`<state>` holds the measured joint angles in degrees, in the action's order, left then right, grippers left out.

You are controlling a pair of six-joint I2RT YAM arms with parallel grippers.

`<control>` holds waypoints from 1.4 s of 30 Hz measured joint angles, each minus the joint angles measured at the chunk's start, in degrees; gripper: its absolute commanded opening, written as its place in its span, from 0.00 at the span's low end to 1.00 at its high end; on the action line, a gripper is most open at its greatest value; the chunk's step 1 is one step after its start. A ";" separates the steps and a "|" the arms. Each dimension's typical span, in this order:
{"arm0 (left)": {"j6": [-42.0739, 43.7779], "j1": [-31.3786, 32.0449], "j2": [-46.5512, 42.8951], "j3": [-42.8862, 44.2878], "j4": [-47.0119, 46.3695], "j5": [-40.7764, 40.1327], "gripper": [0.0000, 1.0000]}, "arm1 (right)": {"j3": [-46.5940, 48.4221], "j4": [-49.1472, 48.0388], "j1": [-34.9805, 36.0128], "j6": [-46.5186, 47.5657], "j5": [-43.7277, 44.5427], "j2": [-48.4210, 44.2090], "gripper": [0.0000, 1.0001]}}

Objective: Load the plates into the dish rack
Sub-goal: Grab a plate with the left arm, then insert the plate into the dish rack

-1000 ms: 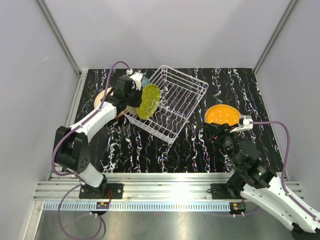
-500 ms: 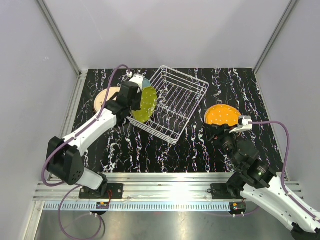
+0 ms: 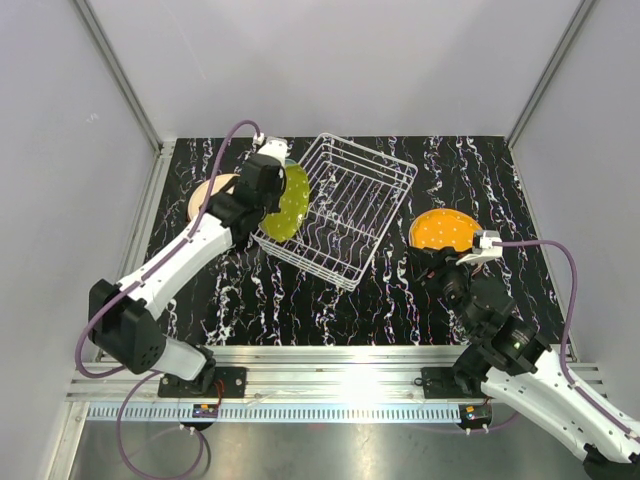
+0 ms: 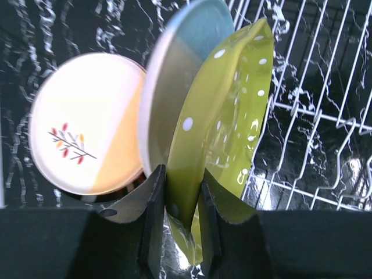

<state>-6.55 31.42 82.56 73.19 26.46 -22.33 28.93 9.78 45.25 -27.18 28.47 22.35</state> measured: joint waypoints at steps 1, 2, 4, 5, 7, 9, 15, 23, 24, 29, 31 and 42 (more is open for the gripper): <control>0.26 0.31 0.00 1.03 0.35 -0.98 0.00 | 0.00 0.00 0.00 0.07 0.17 0.15 0.51; 0.57 0.74 0.00 1.88 0.52 -1.99 0.00 | 0.00 0.00 0.00 0.15 0.39 0.24 0.51; 1.05 1.77 0.00 2.84 0.48 -3.96 0.00 | 0.00 -0.02 0.00 0.31 0.66 0.35 0.51; 1.49 2.49 0.00 3.02 0.39 -5.14 0.00 | 0.00 -0.02 0.00 0.42 0.72 0.37 0.51; 2.25 4.15 0.13 3.23 0.57 -7.67 0.00 | 0.00 0.00 0.00 0.48 1.01 0.39 0.51; 3.15 5.75 0.50 3.43 1.03 -9.81 0.00 | 0.00 0.00 0.00 0.61 1.05 0.42 0.50; 7.56 9.03 4.11 5.97 0.74 -15.50 0.00 | 0.00 0.13 0.00 0.98 1.53 0.37 0.50; 13.09 9.09 4.31 7.98 -1.29 -18.53 0.00 | -0.02 1.09 0.00 1.55 2.56 -0.52 0.50; 13.33 9.01 4.31 8.35 -1.29 -18.80 0.00 | 0.00 1.11 0.00 1.55 2.56 -0.52 0.50; 14.12 8.79 4.22 9.01 -1.84 -18.84 0.00 | -0.02 1.07 0.00 1.55 2.56 -0.02 0.51; 14.47 8.79 4.22 8.94 -2.10 -18.82 0.00 | 0.00 1.07 0.00 1.55 2.56 0.20 0.50; 15.91 8.79 4.17 2.93 -5.57 -18.08 0.00 | -0.02 1.20 0.00 1.73 2.93 -0.20 0.50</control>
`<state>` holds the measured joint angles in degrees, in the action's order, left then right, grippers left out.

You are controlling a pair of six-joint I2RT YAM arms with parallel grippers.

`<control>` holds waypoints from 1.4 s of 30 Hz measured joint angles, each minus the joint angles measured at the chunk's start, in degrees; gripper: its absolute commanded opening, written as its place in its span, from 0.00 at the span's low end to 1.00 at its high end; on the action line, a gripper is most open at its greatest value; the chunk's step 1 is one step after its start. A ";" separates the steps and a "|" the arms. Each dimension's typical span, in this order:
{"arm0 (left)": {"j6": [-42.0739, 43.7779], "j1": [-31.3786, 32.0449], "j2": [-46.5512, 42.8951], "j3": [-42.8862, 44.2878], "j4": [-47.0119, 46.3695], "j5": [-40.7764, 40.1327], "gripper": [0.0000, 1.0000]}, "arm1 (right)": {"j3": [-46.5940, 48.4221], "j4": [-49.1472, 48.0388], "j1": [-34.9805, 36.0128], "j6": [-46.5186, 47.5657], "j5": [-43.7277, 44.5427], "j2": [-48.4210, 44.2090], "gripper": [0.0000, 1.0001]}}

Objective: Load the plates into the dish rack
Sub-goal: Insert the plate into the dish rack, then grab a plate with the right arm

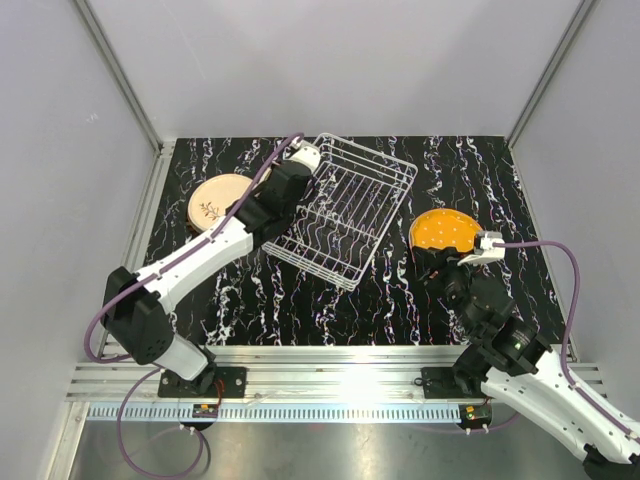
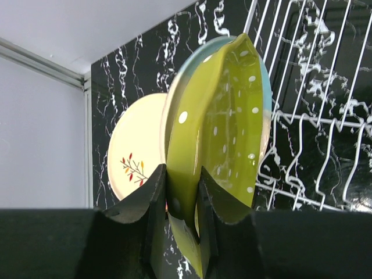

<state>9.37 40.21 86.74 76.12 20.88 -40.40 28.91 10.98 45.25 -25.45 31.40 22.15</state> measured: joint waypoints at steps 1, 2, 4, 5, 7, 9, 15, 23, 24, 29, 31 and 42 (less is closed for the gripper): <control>0.07 0.00 0.00 -0.31 -0.02 0.26 0.00 | 0.00 0.04 0.00 0.04 0.33 -0.15 0.51; 0.13 0.00 0.00 -0.48 -0.11 0.33 0.00 | 0.00 0.09 0.00 0.09 0.61 -0.26 0.51; 0.46 0.00 0.00 -0.68 -0.66 0.48 0.00 | 0.00 0.07 0.00 0.22 0.94 -0.46 0.51; 0.52 -0.02 0.00 -0.79 -1.05 0.66 0.00 | 0.00 0.07 0.00 0.22 1.05 -0.48 0.51; 0.50 -0.20 0.00 -0.96 -1.70 1.31 0.04 | -0.02 0.07 0.00 0.22 1.09 -0.48 0.51; 0.35 -0.55 0.00 -1.57 -2.67 2.01 0.13 | -0.11 0.07 0.00 0.20 1.11 -0.48 0.51; -1.66 -2.29 0.02 -4.20 -2.97 5.81 0.21 | -0.55 0.15 0.00 0.20 1.14 -0.50 0.51; -3.41 -3.63 0.74 -4.57 -4.15 8.63 0.57 | -0.94 1.03 -0.02 0.17 1.86 -1.57 0.52; -3.63 -3.63 0.74 -4.55 -4.87 8.66 0.59 | -0.96 1.07 0.00 0.17 1.99 -1.60 0.52; -3.80 -3.63 0.74 -4.52 -6.38 8.76 0.72 | -0.96 1.44 0.00 0.07 2.10 -1.57 0.52; -3.85 -3.63 0.68 -4.52 -6.45 8.79 0.76 | -0.96 1.70 -0.02 -0.09 2.10 -1.57 0.53; -6.38 -3.63 -10.29 -3.45 -3.80 12.68 0.97 | 2.64 8.39 -0.02 -3.80 6.12 4.72 0.52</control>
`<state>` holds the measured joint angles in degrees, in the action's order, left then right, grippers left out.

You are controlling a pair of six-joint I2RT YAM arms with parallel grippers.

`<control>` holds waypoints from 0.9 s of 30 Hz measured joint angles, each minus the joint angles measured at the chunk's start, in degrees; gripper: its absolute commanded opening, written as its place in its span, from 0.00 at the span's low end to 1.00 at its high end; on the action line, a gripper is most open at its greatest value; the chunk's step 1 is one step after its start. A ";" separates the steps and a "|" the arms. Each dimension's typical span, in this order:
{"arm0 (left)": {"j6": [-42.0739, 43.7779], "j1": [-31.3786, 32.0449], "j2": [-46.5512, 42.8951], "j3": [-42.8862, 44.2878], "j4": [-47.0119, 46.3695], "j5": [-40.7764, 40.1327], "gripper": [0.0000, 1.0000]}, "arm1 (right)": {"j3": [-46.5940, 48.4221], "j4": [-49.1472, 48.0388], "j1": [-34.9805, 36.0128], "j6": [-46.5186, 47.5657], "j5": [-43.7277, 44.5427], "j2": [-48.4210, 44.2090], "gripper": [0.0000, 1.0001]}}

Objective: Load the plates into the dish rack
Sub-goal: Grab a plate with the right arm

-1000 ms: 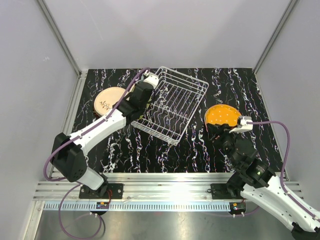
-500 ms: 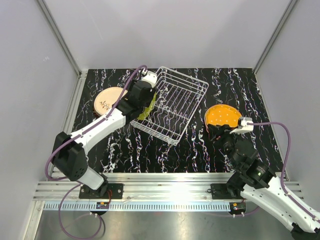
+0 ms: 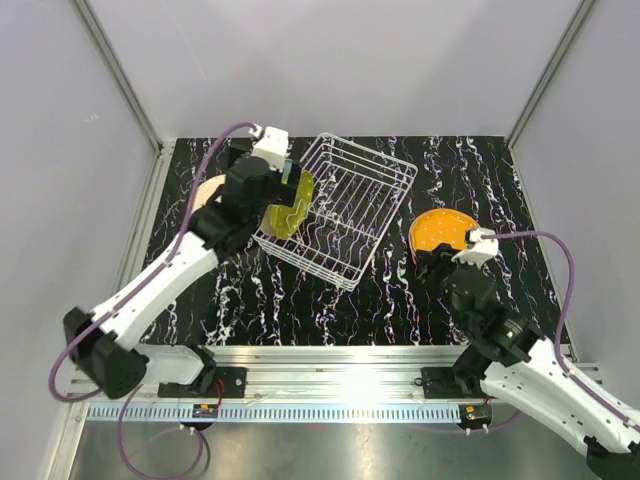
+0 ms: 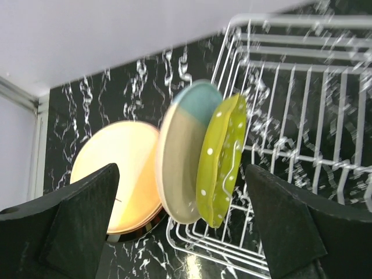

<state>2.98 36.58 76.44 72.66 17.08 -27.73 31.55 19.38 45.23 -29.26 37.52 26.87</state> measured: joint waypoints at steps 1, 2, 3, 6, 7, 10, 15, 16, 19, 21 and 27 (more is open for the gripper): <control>-0.17 -0.02 -1.95 0.04 0.00 0.39 0.98 | 0.46 0.66 0.00 -0.94 0.57 1.90 0.51; -0.42 -0.04 -4.31 0.00 -0.02 0.72 0.99 | 0.70 1.29 0.00 -1.75 0.79 3.48 0.52; -0.50 -0.04 -6.01 -0.13 -0.20 0.74 0.99 | 0.74 1.66 0.00 -2.38 0.92 4.63 0.52; -0.44 -0.22 -12.76 -3.43 -2.64 -0.31 0.99 | 0.74 2.93 0.00 -4.26 0.72 7.41 0.52; -0.42 -0.44 -14.99 -5.53 -3.93 -1.22 0.99 | 0.74 2.99 0.00 -4.72 0.50 7.87 0.52; -0.50 -1.57 -18.34 -10.16 -4.52 -4.50 0.99 | 0.74 2.91 0.00 -5.57 0.33 8.39 0.51; -3.21 -6.58 -15.85 -10.84 -3.65 -5.40 0.99 | 1.60 3.19 0.00 -5.31 -0.22 9.84 0.52; -4.39 -8.17 -15.13 -10.82 -3.21 -5.14 0.99 | 2.23 3.45 0.00 -5.11 -0.13 10.25 0.52; -8.66 -13.97 -11.91 -9.94 -1.11 -2.47 0.99 | 5.01 6.01 -0.09 -4.92 0.90 12.44 0.51; -11.37 -17.38 -9.49 -9.01 0.87 -0.26 0.99 | 7.08 7.82 -0.79 -4.87 1.55 15.04 0.52; -15.37 -20.55 -8.09 -8.41 4.00 3.26 0.99 | 9.94 7.98 -9.11 -3.19 -2.62 26.29 0.53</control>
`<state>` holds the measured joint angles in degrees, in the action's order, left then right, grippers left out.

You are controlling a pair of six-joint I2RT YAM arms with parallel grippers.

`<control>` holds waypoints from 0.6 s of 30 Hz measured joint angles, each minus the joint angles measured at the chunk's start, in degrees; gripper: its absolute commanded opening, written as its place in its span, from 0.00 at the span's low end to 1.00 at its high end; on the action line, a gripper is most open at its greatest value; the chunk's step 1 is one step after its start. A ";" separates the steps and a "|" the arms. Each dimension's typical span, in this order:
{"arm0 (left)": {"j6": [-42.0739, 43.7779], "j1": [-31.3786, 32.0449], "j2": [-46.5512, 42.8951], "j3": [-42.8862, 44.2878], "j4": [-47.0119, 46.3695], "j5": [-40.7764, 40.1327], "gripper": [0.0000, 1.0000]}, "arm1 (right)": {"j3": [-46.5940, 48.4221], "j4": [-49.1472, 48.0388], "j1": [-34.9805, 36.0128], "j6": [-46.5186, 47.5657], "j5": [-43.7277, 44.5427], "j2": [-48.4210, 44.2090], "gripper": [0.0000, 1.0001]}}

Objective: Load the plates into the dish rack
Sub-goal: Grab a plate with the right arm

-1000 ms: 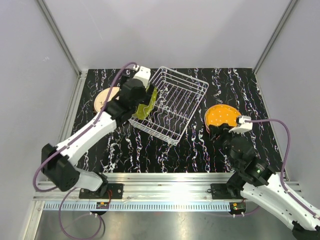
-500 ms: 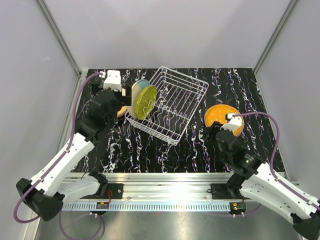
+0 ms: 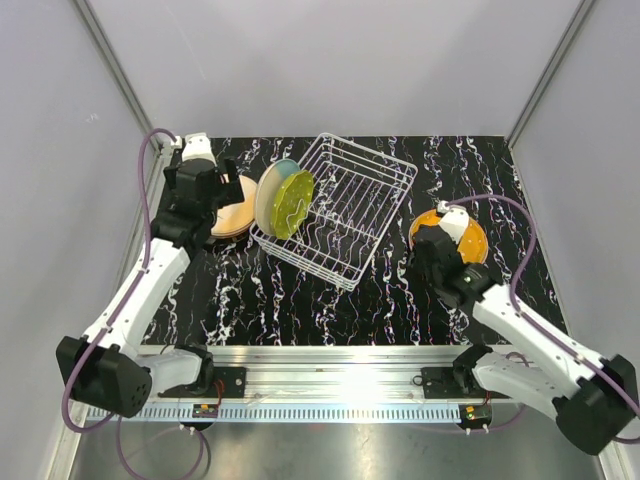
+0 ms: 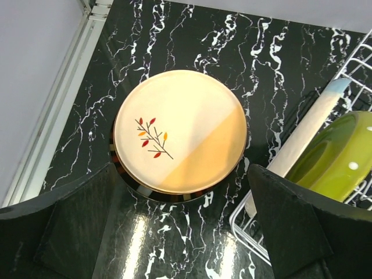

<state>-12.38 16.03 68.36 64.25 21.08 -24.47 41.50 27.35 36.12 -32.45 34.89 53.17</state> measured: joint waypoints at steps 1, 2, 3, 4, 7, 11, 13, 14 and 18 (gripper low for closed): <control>-0.17 0.00 -0.26 0.00 -0.02 0.15 0.99 | 0.00 -0.42 -1.31 0.63 -1.20 2.21 0.53; -0.33 0.00 -0.57 0.00 -0.02 0.35 0.99 | 0.00 -0.90 -2.84 1.36 -2.89 4.26 0.53; -0.48 0.00 -0.98 0.00 -0.02 0.57 0.99 | 0.09 -1.70 -4.31 2.05 -4.35 6.25 0.53; -0.68 0.00 -1.38 0.00 -0.07 0.79 0.99 | 0.35 -2.67 -5.77 2.82 -5.73 8.35 0.52; -1.18 -0.22 -1.90 0.02 -0.13 1.60 0.99 | 2.10 -4.55 -8.41 5.03 -8.98 14.73 0.50; -1.49 -0.72 -1.90 0.02 -0.02 2.29 0.99 | 5.14 -6.82 -8.87 7.87 -11.28 21.51 0.48; -1.64 -0.85 -1.92 0.02 -0.02 2.71 0.99 | 6.36 -7.78 -8.87 9.20 -12.04 23.91 0.47; -1.68 -0.94 -1.92 0.02 0.00 2.97 0.99 | 6.82 -8.07 -8.87 9.62 -12.04 24.65 0.46; -1.86 -1.16 -2.43 0.02 0.00 3.76 0.99 | 7.82 -9.25 -8.90 11.41 -11.43 27.02 0.43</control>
<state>-14.24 14.87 65.93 64.27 21.08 -20.71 49.32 18.11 27.22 -21.04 23.46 80.18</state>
